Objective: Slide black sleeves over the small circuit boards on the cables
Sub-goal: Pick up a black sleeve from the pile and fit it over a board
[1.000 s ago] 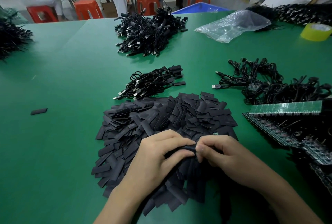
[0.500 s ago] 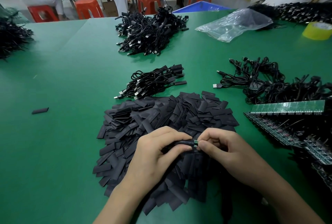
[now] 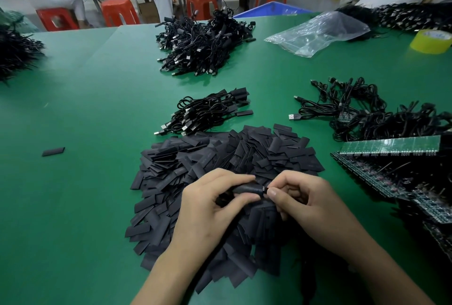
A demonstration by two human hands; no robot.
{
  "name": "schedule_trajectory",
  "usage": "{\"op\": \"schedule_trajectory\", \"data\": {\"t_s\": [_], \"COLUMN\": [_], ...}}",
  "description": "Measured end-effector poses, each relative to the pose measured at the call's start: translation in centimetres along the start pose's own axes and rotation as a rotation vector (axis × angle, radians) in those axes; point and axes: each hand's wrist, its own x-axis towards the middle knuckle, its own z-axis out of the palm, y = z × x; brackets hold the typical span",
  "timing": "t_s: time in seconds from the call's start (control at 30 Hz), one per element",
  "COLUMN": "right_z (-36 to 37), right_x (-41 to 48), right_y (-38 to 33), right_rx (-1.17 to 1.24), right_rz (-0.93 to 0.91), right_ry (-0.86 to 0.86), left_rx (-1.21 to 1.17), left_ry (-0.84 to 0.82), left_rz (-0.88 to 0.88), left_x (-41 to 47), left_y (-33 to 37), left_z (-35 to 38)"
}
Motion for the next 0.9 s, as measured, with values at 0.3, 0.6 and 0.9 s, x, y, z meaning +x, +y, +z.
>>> {"op": "schedule_trajectory", "data": {"t_s": [0.3, 0.6, 0.9], "right_z": [0.5, 1.1, 1.2], "right_x": [0.1, 0.0, 0.1], "right_y": [-0.4, -0.8, -0.9], "right_rx": [0.159, 0.200, 0.216], "right_rz": [0.004, 0.001, 0.027], "right_ry": [0.077, 0.089, 0.089], "left_rx": [-0.031, -0.065, -0.251], "left_ry": [0.228, 0.208, 0.209], "left_rz": [-0.105, -0.079, -0.241], "left_x": [-0.5, -0.5, -0.4], "left_y": [0.6, 0.7, 1.1], "left_z": [0.6, 0.7, 0.8]}}
